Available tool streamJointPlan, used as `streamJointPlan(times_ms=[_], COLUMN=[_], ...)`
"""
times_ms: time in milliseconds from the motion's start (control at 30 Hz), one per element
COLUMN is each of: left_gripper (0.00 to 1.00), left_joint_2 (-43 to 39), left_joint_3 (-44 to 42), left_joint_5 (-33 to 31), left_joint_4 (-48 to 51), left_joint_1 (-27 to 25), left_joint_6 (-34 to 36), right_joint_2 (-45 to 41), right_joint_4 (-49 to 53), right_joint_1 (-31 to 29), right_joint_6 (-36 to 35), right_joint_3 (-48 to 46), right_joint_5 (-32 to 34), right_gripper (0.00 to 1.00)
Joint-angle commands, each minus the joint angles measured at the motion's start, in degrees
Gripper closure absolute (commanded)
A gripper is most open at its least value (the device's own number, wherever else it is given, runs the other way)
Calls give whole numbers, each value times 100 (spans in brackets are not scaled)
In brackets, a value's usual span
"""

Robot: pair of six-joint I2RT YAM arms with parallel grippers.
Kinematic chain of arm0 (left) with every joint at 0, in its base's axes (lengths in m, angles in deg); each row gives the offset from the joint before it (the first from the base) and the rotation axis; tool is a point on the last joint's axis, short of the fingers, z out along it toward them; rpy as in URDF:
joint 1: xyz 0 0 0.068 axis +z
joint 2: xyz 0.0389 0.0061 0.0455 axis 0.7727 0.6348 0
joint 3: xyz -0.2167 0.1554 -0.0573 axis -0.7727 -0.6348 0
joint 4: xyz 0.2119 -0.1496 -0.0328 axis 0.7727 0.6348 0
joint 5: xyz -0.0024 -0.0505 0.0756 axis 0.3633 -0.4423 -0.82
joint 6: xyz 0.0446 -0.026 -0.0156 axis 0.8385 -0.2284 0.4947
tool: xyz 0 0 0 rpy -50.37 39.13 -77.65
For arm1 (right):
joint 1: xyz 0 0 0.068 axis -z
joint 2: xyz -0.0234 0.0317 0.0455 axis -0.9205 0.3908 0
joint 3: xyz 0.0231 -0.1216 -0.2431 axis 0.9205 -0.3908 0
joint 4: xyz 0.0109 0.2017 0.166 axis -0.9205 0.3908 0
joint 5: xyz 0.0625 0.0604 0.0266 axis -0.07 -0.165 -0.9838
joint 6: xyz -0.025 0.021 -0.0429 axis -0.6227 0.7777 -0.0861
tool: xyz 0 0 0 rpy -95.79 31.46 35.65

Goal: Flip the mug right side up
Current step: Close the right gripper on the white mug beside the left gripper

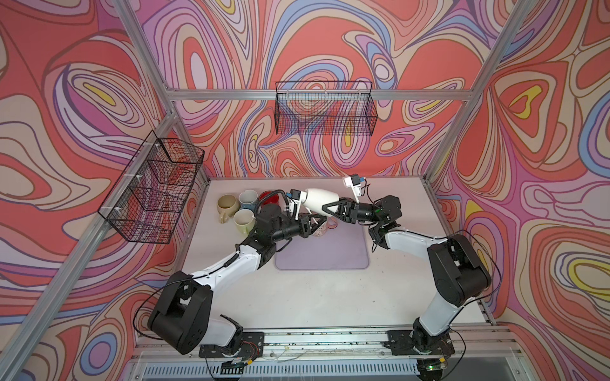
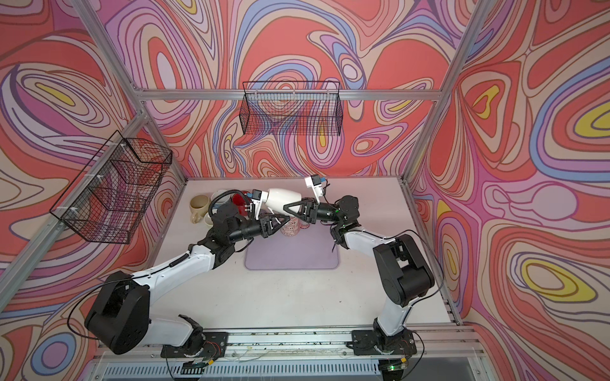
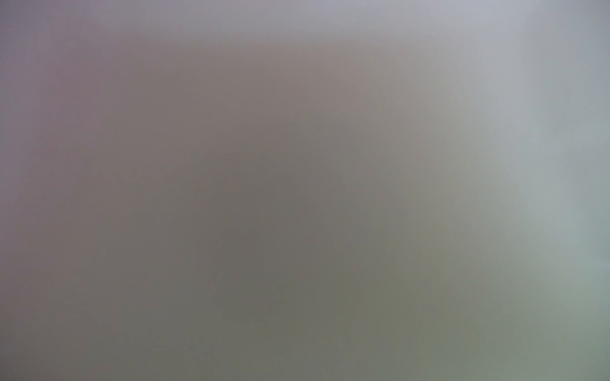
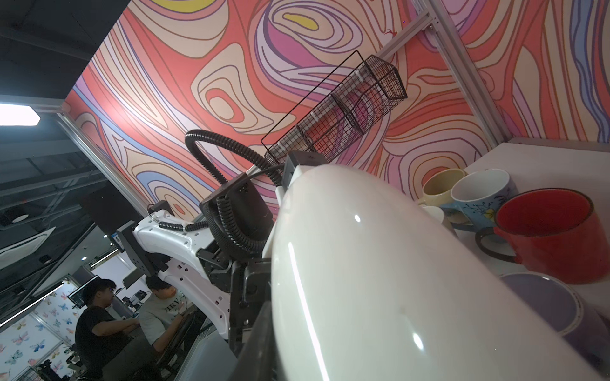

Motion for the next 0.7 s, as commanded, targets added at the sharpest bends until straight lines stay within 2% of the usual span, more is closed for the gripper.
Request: streamJointPlan(times_ms=[0, 167, 200, 567, 667], left_gripper=[100, 100, 100, 61, 55], left_joint_2=[45, 99, 107, 136, 99], left_joint_3=[70, 11, 0, -191, -245], left_joint_5=[34, -39, -75, -334, -404], left_joint_4=[-538, -597, -591, -506, -413], left_joint_1=[-36, -36, -36, 38, 100], left_joint_6=[-41, -59, -56, -34, 7], right_joint_2=[36, 53, 60, 41, -12], right_joint_4=[-393, -323, -280, 470, 774], right_joint_1=[-39, -37, -39, -39, -39], right_joint_6=[182, 174, 173, -200, -390], right_joint_3=[172, 216, 231, 266, 251], right_joint_5=[-26, -26, -18, 165, 236], right_gripper=[86, 100, 100, 100, 100])
